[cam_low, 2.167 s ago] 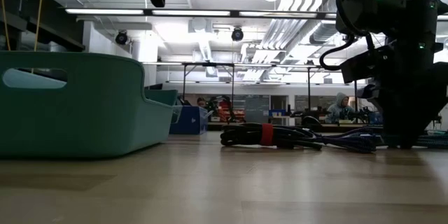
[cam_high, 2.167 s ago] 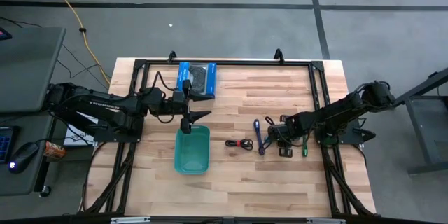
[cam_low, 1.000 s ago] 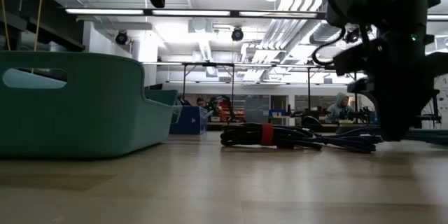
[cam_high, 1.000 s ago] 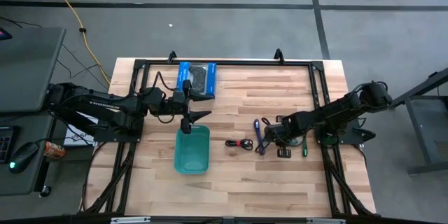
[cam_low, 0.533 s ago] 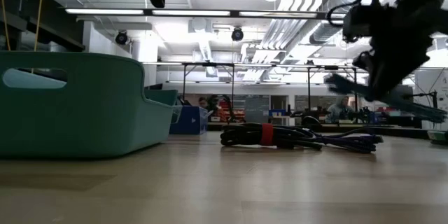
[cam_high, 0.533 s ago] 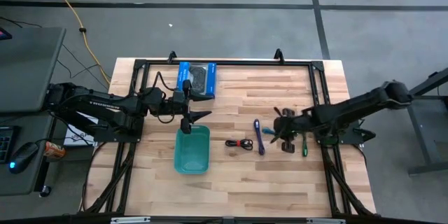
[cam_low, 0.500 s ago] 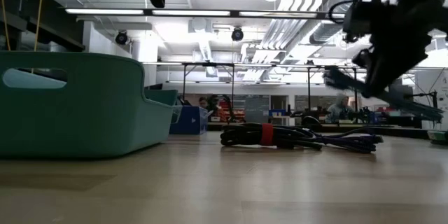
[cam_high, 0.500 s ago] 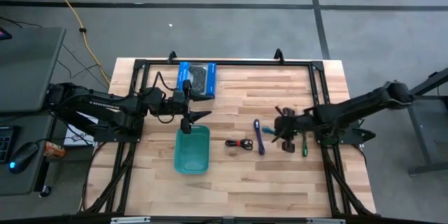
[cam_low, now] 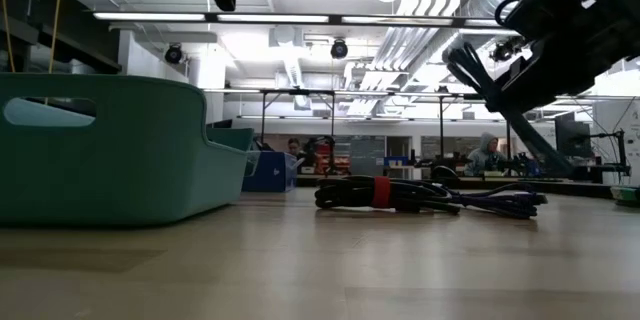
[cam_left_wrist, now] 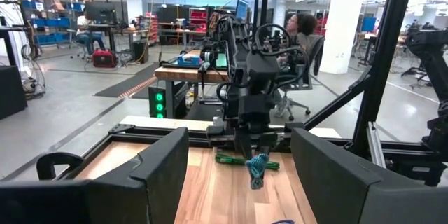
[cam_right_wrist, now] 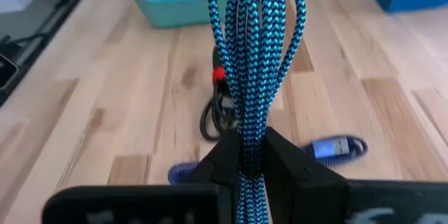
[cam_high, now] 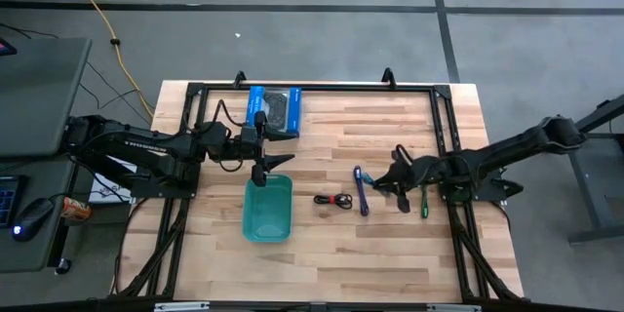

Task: Pick and place USB-C Cables
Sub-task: Put the blue charger cable into the green bin

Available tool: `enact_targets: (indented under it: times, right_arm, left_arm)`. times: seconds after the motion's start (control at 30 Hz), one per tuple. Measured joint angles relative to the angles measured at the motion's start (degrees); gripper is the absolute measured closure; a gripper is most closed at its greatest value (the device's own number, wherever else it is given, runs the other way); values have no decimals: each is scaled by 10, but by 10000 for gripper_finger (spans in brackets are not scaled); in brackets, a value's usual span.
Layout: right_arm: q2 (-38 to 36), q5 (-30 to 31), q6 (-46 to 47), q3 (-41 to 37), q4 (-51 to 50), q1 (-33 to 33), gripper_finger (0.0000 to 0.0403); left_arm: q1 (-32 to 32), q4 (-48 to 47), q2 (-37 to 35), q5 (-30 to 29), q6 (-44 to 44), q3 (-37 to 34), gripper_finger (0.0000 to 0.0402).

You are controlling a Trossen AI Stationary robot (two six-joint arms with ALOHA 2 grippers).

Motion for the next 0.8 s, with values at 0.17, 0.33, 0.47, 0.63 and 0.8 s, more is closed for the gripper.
enact_targets:
  times: [0.17,0.33,0.47,0.63,0.8]
  right_arm:
    - [0,0,-11,-31,59,0,375]
    - [0,13,-24,-37,101,0,375]
    - [0,31,-72,-21,163,0,375]
    - [0,49,-139,28,173,-1,375]
    - [0,63,-178,83,176,-12,375]
  left_arm:
    - [0,0,0,0,0,0,167]
    - [0,0,0,0,1,0,167]
    - [0,0,0,0,1,0,167]
    - [0,0,0,0,0,0,167]
    - [0,0,0,0,1,0,167]
